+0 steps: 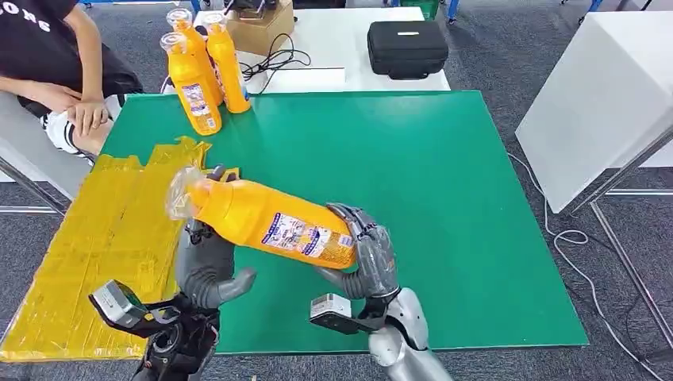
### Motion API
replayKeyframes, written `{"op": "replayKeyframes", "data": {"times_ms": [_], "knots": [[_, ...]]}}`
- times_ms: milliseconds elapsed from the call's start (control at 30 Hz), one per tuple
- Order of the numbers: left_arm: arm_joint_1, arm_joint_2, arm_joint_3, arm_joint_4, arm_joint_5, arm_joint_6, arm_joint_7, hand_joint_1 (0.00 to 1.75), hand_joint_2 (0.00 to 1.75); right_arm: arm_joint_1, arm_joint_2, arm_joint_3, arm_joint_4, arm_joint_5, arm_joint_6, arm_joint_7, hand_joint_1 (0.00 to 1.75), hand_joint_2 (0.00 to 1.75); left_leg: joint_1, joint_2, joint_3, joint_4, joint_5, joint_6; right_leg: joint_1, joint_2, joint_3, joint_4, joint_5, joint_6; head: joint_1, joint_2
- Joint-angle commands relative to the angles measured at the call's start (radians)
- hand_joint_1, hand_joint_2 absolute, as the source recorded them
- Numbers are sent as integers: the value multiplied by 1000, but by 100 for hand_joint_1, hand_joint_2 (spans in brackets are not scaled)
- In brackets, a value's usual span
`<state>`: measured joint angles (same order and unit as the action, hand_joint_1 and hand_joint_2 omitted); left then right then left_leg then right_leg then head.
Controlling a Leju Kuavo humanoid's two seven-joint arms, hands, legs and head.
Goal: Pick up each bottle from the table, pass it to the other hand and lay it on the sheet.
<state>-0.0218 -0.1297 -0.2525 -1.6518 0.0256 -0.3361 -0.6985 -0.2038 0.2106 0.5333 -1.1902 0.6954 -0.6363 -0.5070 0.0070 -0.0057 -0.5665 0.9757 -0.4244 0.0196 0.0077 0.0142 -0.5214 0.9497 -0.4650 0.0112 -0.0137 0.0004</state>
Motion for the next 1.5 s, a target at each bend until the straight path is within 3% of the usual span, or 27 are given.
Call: {"op": "replayKeyframes", "data": {"times_ms": [33, 167, 467, 567, 667, 1433, 1467, 1500], "knots": [[-14, 31, -41, 44, -1, -6, 24, 0, 175, -34, -25, 37, 81, 60, 18, 42, 175, 175, 0, 0, 5, -2, -1, 0, 0, -2, 5, -2, -1, 2, 0, 0], [-21, 33, -46, 55, -5, -16, 25, 0, 175, -50, -16, 48, 126, 20, 240, 80, 175, 175, 0, 0, 5, -2, -1, 0, 0, -1, 6, -2, -1, 2, 0, 0], [-23, 32, -45, 61, -5, -15, 24, 0, 175, -47, -13, 45, 119, 20, 244, 81, 175, 175, 0, 0, 3, -1, -1, 0, 0, -1, 4, -1, -1, 1, 0, 0], [-30, 33, -49, 74, -5, -24, 24, 0, 175, -42, -22, 20, 95, -121, 466, 49, 175, 175, 0, -1, 4, -1, -1, 0, 0, -3, 5, -2, -1, 2, 0, 0], [-31, 30, -49, 73, -12, -20, 23, 0, 175, -39, -26, 10, 74, -118, 507, 31, 175, 175, 0, -1, 2, -1, 0, 0, 0, -2, 3, -1, -1, 1, 0, 0], [-24, 20, -12, 68, -40, -2, 59, 2, 175, -47, -11, 9, 97, -117, 488, 14, 175, 175, -1, 0, 2, -1, 0, 0, -1, -1, 3, -1, -1, 1, 0, 0], [-23, 20, -9, 67, -39, 0, 58, 141, 175, -49, -10, 10, 97, -117, 489, 14, 175, 175, 0, 0, 4, -1, -1, 0, 0, -2, 4, -1, -1, 1, 0, 0], [-22, 20, -7, 66, -37, 0, 57, 169, 175, -51, -9, 9, 95, -122, 492, 13, 175, 175, 0, 0, 5, -1, -2, 0, 0, -2, 6, -2, -1, 2, 0, 0]]}}
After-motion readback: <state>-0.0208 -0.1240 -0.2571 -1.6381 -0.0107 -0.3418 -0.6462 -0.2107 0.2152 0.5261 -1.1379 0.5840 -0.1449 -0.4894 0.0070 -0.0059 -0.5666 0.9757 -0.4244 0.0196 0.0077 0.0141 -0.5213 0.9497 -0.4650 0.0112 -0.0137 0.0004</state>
